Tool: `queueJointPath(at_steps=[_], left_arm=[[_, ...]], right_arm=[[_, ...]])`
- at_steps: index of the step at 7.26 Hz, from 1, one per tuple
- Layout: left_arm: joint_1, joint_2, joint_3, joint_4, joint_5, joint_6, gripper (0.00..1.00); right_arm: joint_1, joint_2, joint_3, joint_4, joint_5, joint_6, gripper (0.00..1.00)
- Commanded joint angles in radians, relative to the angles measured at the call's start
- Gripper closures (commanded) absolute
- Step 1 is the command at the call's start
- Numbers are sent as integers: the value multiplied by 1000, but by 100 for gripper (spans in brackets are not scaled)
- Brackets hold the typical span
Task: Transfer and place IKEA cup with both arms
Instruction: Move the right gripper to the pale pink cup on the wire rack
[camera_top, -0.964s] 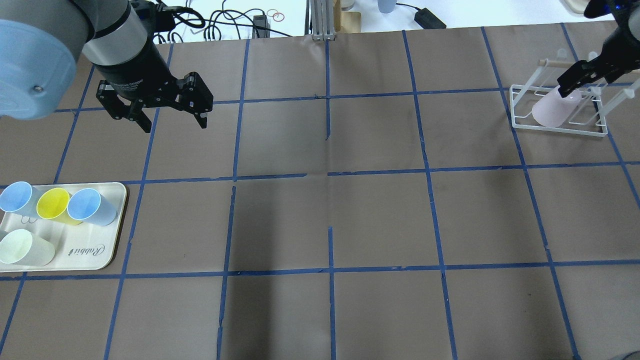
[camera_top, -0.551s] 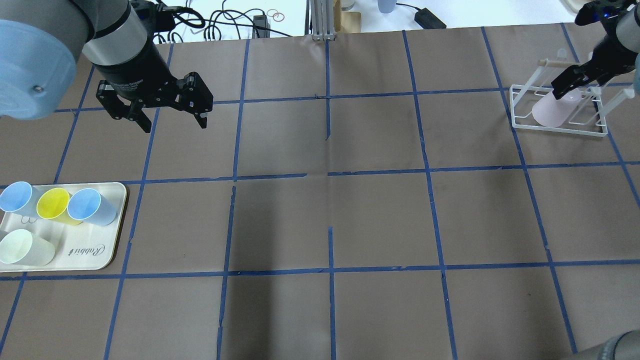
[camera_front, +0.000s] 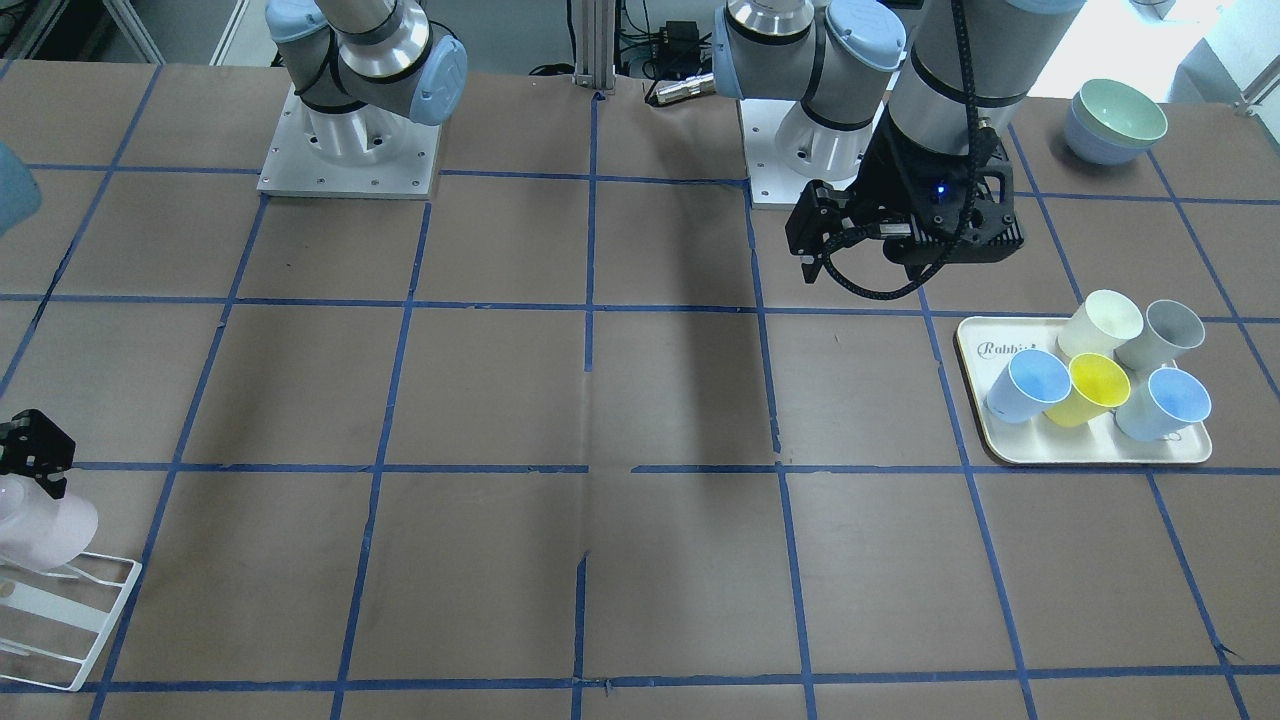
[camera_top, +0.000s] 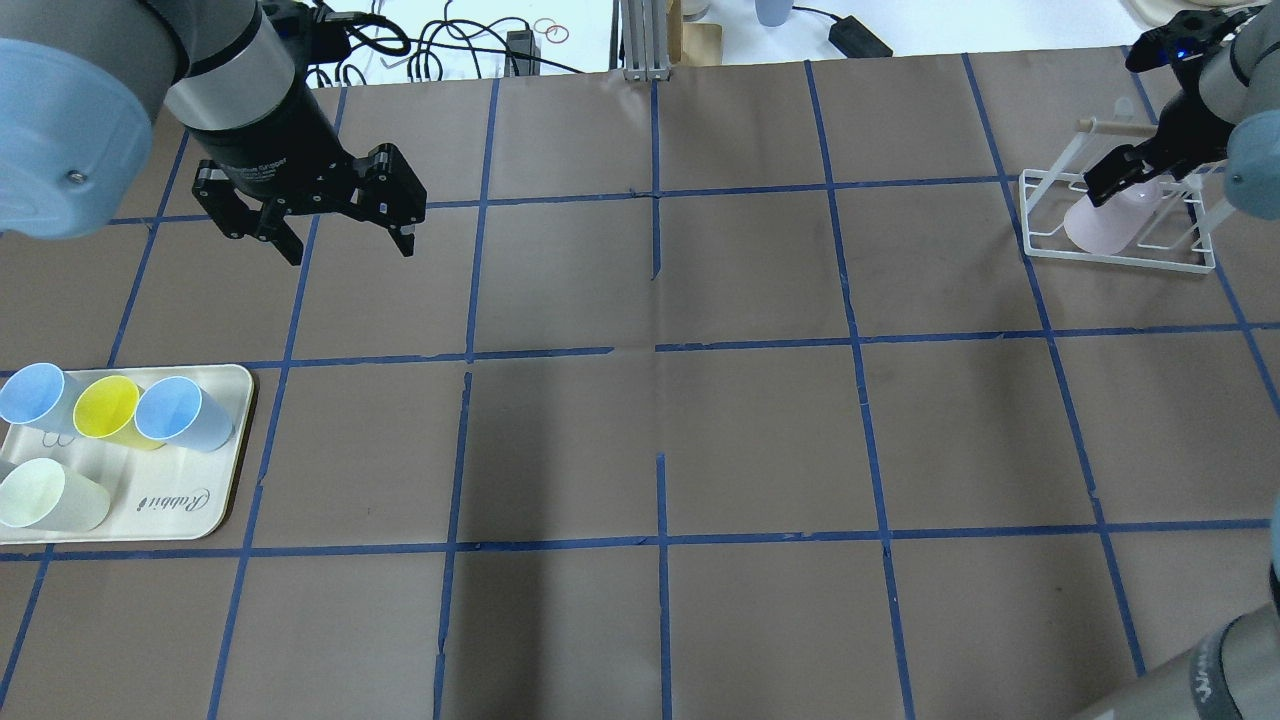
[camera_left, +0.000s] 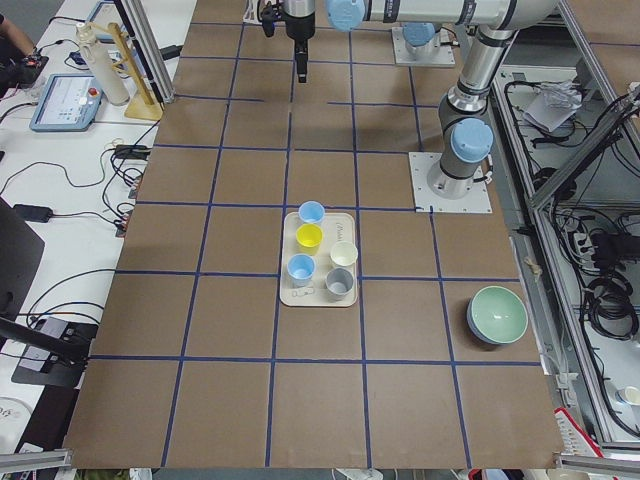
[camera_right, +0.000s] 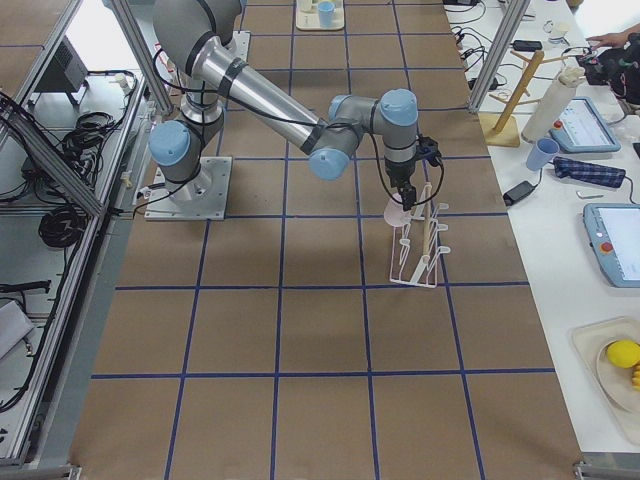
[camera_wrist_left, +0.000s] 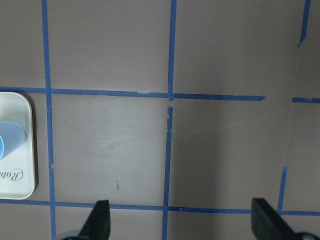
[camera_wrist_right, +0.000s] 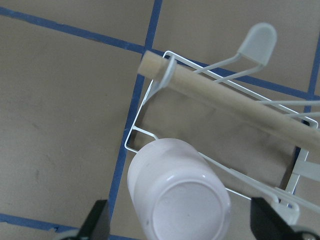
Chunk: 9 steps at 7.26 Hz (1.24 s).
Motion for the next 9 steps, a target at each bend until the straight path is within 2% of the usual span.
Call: queueJointPath(at_steps=[1,2,5,6,8,9], left_arm=[[0,0,-1,0,0,0,0],[0,0,1,0,0,0,0],[0,0,1,0,0,0,0],[0,0,1,0,0,0,0],[0,0,1,0,0,0,0],[0,0,1,0,0,0,0]], right_arm=[[0,29,-1,-4,3,1,0],[0,38,-3,-4,5,2,0],[0,38,-3,-1,6,8,19],[0,37,-3,-1,6,8,34],[0,27,-3,2,5,8,78],[0,27,-9,8,3,8,86]])
